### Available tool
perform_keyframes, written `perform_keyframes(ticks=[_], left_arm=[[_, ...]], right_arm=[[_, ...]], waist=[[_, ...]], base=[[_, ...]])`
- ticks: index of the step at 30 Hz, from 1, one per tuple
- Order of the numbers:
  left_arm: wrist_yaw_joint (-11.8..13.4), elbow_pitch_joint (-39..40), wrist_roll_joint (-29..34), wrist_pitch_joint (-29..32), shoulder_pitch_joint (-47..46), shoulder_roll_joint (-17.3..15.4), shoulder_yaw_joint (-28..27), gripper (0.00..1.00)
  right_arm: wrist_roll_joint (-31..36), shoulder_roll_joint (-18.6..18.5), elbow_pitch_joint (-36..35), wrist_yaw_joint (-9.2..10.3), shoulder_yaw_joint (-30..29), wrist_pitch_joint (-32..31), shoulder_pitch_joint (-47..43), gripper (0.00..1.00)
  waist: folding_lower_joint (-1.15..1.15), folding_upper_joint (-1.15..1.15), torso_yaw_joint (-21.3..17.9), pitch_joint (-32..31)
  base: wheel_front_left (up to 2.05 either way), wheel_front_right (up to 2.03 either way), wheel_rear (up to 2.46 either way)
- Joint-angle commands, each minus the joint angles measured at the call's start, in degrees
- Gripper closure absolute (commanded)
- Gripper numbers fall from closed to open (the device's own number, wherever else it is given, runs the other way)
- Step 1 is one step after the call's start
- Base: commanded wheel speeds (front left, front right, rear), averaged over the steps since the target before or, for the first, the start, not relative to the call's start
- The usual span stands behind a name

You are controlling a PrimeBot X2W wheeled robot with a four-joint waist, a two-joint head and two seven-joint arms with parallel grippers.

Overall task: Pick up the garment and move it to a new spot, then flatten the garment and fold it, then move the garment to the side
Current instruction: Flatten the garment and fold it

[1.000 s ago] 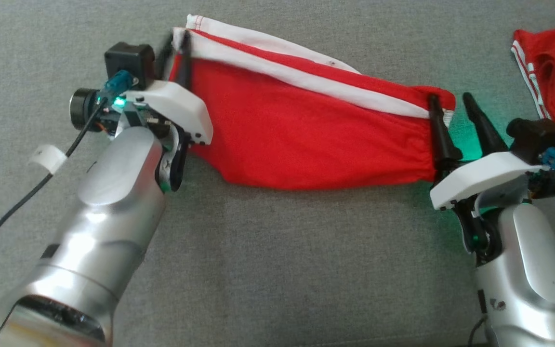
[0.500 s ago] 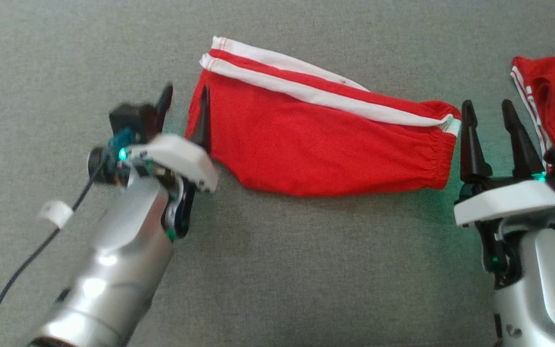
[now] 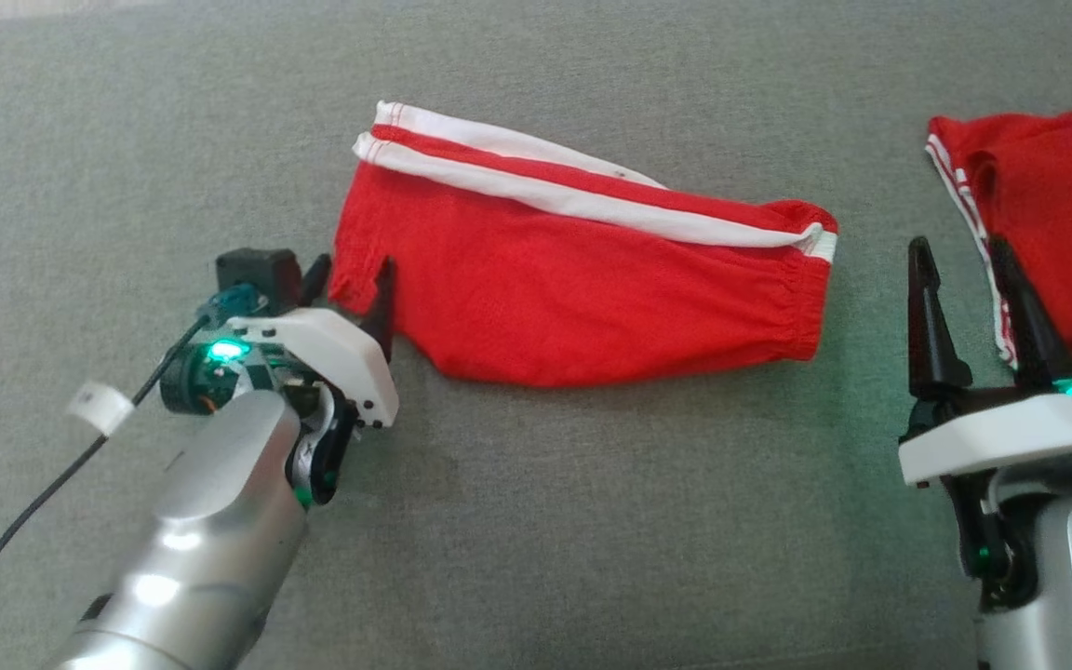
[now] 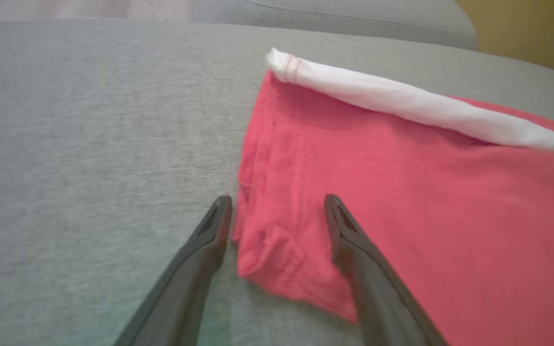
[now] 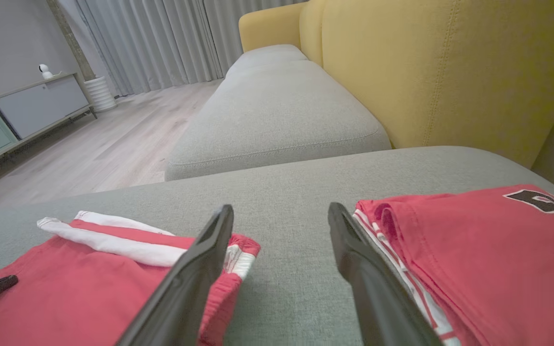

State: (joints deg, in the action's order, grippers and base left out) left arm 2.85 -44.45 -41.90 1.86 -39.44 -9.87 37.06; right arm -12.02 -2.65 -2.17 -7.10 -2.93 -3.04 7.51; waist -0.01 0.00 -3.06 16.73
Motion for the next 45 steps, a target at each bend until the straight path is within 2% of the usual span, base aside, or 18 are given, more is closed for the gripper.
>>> perform_keyframes(ticks=[1, 3, 4, 5, 6, 7, 14, 20, 25, 28, 35, 36, 37, 45], left_arm=[[-0.5, 1.8, -0.3, 1.3, -0.2, -1.8, -0.8, 0.00], [-0.7, 2.2, -0.5, 3.1, 0.3, -1.9, -0.1, 0.00], [-0.7, 2.4, -0.5, 3.8, 0.6, -2.0, 0.1, 0.21], [-0.6, 2.6, -0.5, 4.3, 0.8, -2.2, 0.3, 0.60], [-0.4, 2.9, -0.6, 4.5, 1.0, -2.3, 0.3, 0.86], [-0.4, 3.3, -0.7, 4.7, 1.2, -2.4, 0.3, 1.00], [0.8, 6.6, -1.2, 0.6, 3.1, -2.7, -1.1, 1.00], [1.8, 12.3, -3.3, -2.7, 9.6, -2.7, -2.5, 1.00], [5.6, 22.3, -5.2, -4.2, 21.1, -5.0, -3.7, 1.00], [7.5, 26.9, -6.7, -4.8, 26.9, -5.3, -4.3, 1.00], [10.2, 31.4, -7.3, -5.5, 31.9, -5.4, -4.5, 1.00], [10.5, 31.7, -7.0, -5.8, 32.0, -5.5, -4.5, 0.69], [10.8, 32.0, -6.8, -6.2, 32.1, -5.5, -4.6, 0.00], [12.9, 34.0, -2.4, -11.3, 31.5, -8.0, -5.5, 0.00]], right_arm=[[-0.1, -0.2, -2.6, -0.39, 0.8, -0.3, -0.1, 0.00], [-0.3, -0.2, -2.7, -0.39, 0.8, -0.5, -0.5, 0.00], [-0.5, -0.2, -2.7, -0.39, 0.8, -0.5, -0.6, 0.00], [-0.6, -0.2, -2.7, -0.39, 0.8, -0.5, -0.7, 0.00], [-0.8, -0.2, -2.7, -0.39, 0.7, -0.4, -0.8, 0.00], [-0.9, -0.2, -2.7, -0.39, 0.5, -0.3, -0.9, 0.00], [-0.8, -0.2, -2.0, -0.39, -1.0, 0.1, -1.8, 0.00], [-0.5, -0.2, -1.2, -0.39, -2.5, -0.7, -4.1, 0.00], [-0.3, -0.2, -0.8, -0.39, -3.0, -3.4, -7.5, 0.00], [-0.4, -0.2, -1.0, -0.39, -3.4, -4.1, -8.9, 0.00], [-0.5, -0.2, -1.3, -0.39, -3.3, -5.1, -10.3, 0.00], [-0.5, -0.2, -1.3, -0.39, -3.2, -5.1, -10.3, 0.00], [-0.5, -0.2, -1.2, -0.39, -3.0, -5.2, -10.4, 0.00], [-0.1, -0.2, -0.7, -0.39, -1.4, -6.2, -11.2, 0.00]], waist=[[0.01, 0.00, -0.5, -0.3], [0.01, 0.00, -0.8, -0.6], [0.01, 0.00, -0.9, -0.7], [0.01, 0.00, -1.0, -0.9], [0.01, 0.00, -1.0, -1.0], [0.01, 0.00, -0.9, -1.3], [0.01, 0.00, 1.2, -3.9], [0.01, 0.00, 4.7, -8.3], [0.01, 0.00, 7.5, -11.7], [0.01, 0.00, 8.3, -12.5], [0.01, 0.00, 9.2, -13.9], [0.01, 0.00, 9.2, -14.1], [0.01, 0.00, 9.3, -14.3], [0.01, 0.00, 9.9, -16.0]], base=[[0.00, 0.00, 0.00], [0.00, 0.00, 0.00], [0.00, 0.00, 0.00], [0.00, 0.00, 0.00], [0.00, 0.00, 0.00], [0.00, 0.00, 0.00], [0.00, 0.00, 0.00], [0.00, 0.00, 0.00], [0.00, 0.00, 0.00], [0.00, 0.00, 0.00], [0.00, 0.00, 0.00], [0.00, 0.00, 0.00], [0.00, 0.00, 0.00], [0.00, 0.00, 0.00]])
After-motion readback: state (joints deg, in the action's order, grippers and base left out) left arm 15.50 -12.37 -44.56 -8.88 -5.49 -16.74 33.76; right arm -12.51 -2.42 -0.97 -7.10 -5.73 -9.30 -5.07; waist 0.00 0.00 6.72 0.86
